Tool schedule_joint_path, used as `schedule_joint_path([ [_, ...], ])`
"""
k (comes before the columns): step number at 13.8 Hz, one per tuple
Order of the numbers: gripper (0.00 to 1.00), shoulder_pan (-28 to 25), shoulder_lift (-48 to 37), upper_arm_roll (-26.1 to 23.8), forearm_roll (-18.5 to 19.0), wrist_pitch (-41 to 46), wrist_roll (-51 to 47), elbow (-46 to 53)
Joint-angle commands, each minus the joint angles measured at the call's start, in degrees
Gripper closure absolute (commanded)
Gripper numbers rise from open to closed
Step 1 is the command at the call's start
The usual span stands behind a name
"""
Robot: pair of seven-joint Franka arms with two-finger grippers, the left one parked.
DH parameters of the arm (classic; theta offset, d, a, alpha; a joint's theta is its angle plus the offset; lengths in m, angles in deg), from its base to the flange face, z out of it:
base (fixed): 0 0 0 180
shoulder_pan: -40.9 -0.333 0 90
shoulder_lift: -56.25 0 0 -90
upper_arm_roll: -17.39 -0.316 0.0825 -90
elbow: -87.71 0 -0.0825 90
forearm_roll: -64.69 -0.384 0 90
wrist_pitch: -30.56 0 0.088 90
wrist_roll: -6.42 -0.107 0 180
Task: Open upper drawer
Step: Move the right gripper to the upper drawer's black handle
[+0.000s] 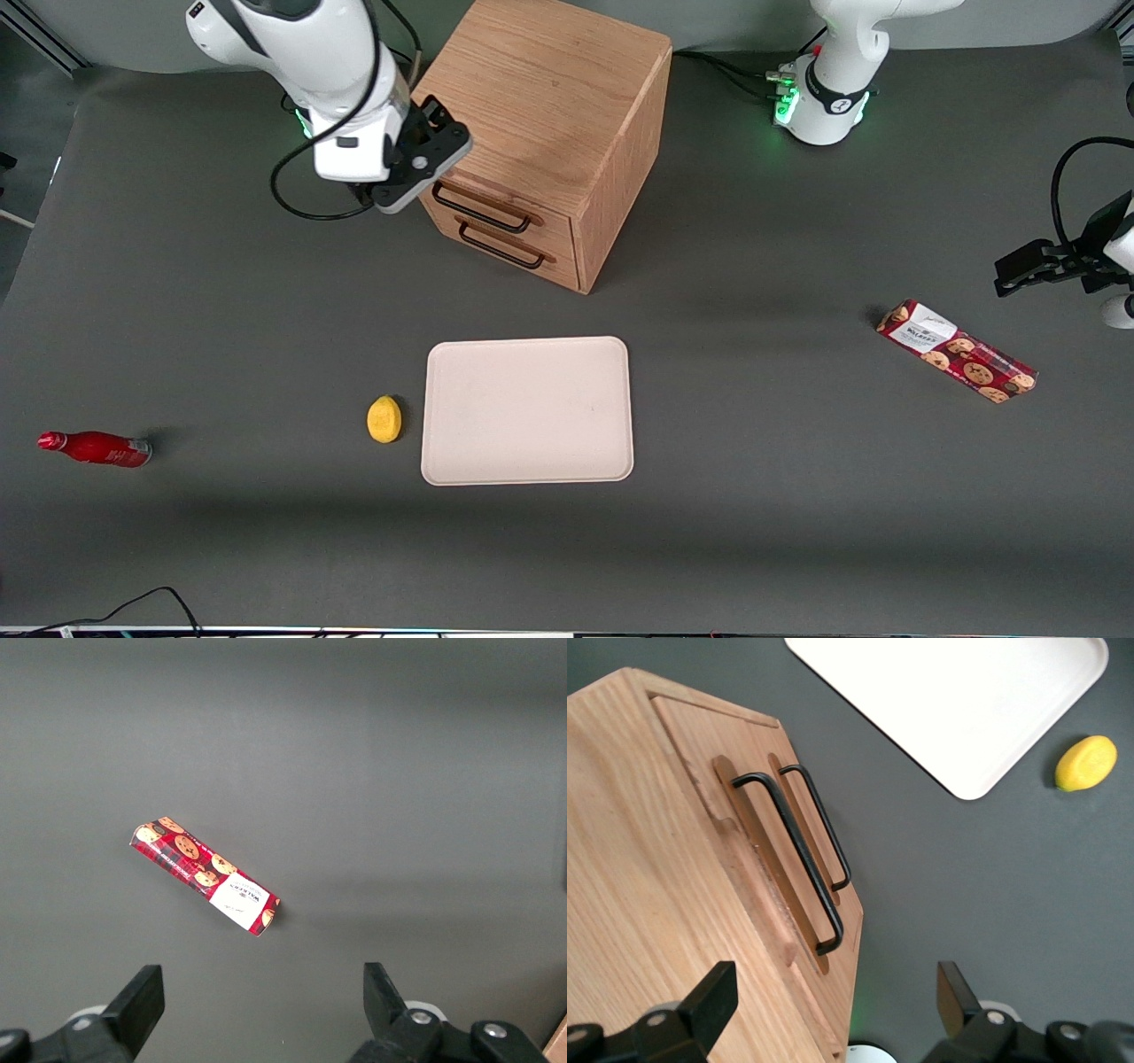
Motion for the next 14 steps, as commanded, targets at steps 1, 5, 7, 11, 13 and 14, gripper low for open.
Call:
schedule_joint_path([
  [1,0.0,0.02,1.53,1.32,-4.15,0.11,0.68,1.18],
  [5,0.0,1.52,3.2,3.25,-13.57,-0.06,1.12,0.74],
  [7,0.0,2.57,5.03,3.25,-13.66,-0.15,4.36,0.92],
  [11,0.0,3.9,10.22,3.08,-13.66,-0.85,7.09,1.01],
  [13,0.0,4.51,12.33,2.9,-13.75,-0.94,9.02,1.01],
  [14,0.0,4.51,13.04,2.81,-13.75,-0.94,9.56,0.83],
])
